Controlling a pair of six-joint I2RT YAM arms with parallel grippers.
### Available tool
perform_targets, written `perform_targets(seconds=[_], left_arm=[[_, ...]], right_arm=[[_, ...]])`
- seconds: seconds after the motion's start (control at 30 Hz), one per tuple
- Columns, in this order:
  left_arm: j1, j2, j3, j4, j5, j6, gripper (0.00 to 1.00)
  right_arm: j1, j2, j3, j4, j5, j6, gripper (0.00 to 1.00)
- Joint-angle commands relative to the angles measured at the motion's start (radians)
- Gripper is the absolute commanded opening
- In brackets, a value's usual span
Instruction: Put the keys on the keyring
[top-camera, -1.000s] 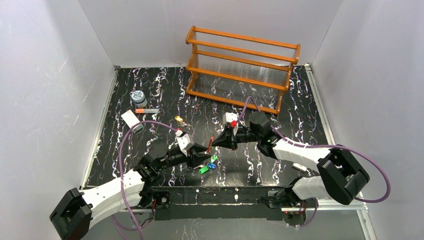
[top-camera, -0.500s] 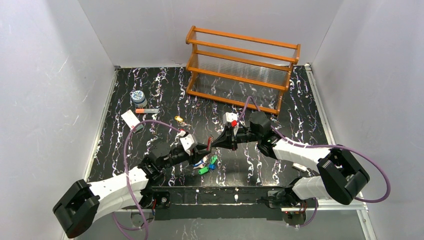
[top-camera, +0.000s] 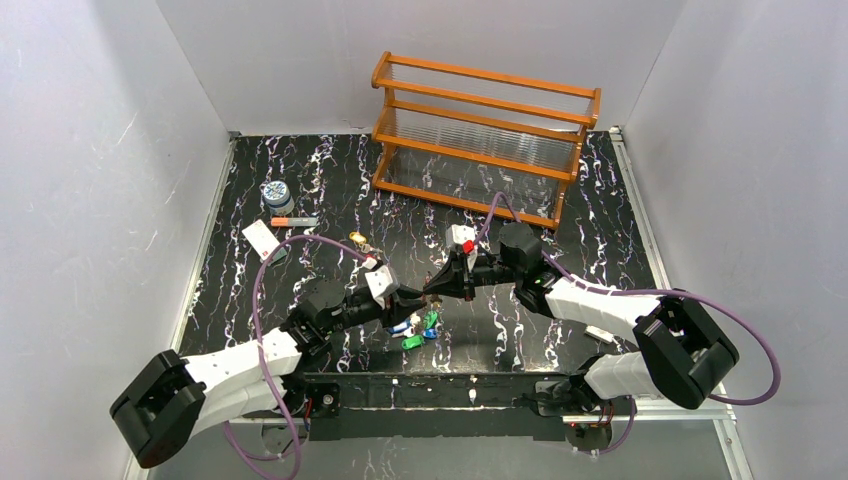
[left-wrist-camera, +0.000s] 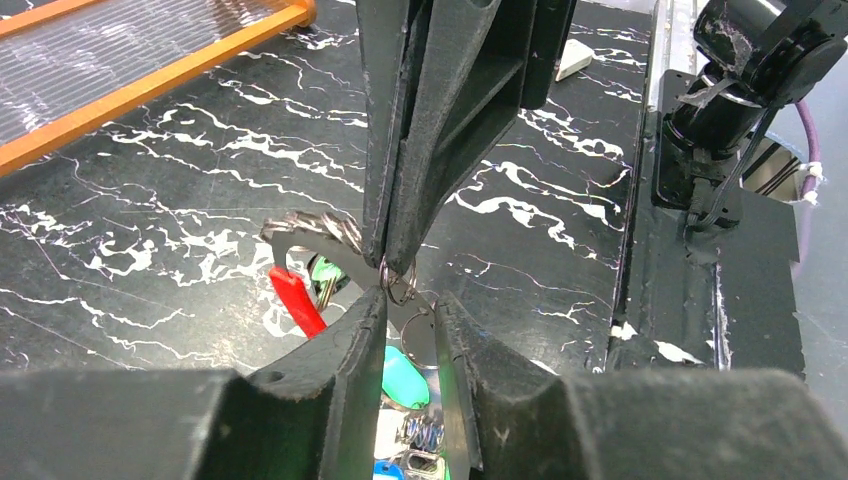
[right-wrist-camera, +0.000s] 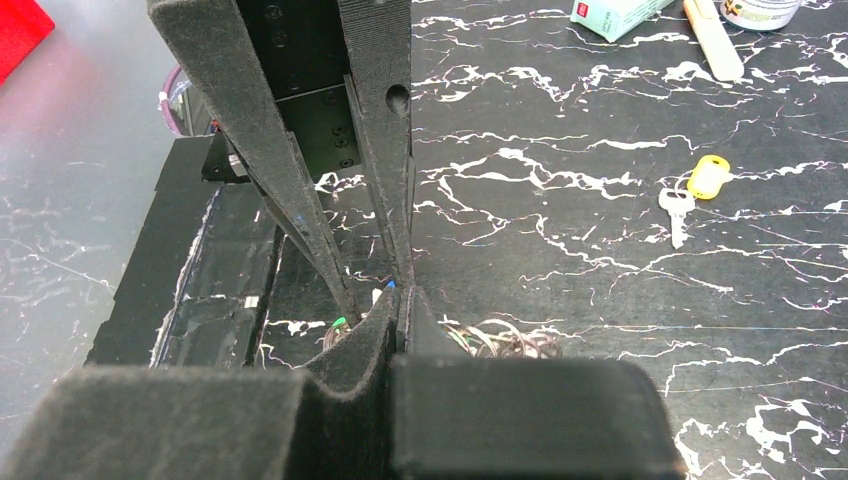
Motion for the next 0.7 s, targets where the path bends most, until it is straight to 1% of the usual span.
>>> perform_targets(seconds=[0.0,0.1,0.17,0.37,0.43,0.47,0.53,0.57,0.6,0.67], left_arm=[[-0.007,0.006,0.035,0.036,0.004,-0.019,0.21],[-0.006,0.013,0.035,0.036,-0.003,-0.015,0.06],[-0.007,0.012,0.032,0.036,-0.018,-0.016,0.0],[-0.007,-0.006,0.023,0.036,-0.038,-0.029,0.0],[-0.007,-0.017,0.014,0.036,-0.049,-0.031,0.0],[-0.007,-0.022,0.009,0.036,-0.054,-0.032,0.0],[-0.006,-0.03,0.003,0.036,-0.06,-0.035,0.0],[-0.007,-0.033,-0.001,0.036,-0.061,-0.038,0.0],[-0.006,-0.035,-0.003,0.036,-0.061,-0.04,0.0],[-0.006,-0.037,-0.01,0.036,-0.06,-0.041,0.0]], right_arm=[[-0.003,0.001,0.019,0.054,-0.023,0.007,0.01],[-0.004,0.0,0.02,0.054,-0.022,0.006,0.01],[-0.003,0.0,0.021,0.052,-0.028,0.006,0.01],[-0.004,-0.002,0.023,0.048,-0.007,0.011,0.01],[-0.007,-0.011,0.014,0.058,0.013,0.02,0.24],[-0.011,-0.018,0.006,0.07,0.021,0.029,0.32],[-0.019,-0.039,-0.016,0.107,0.041,0.054,0.45],[-0.023,-0.052,-0.025,0.124,0.053,0.064,0.5],[-0.028,-0.061,-0.033,0.135,0.057,0.066,0.52],[-0.037,-0.072,-0.041,0.136,0.055,0.066,0.53]])
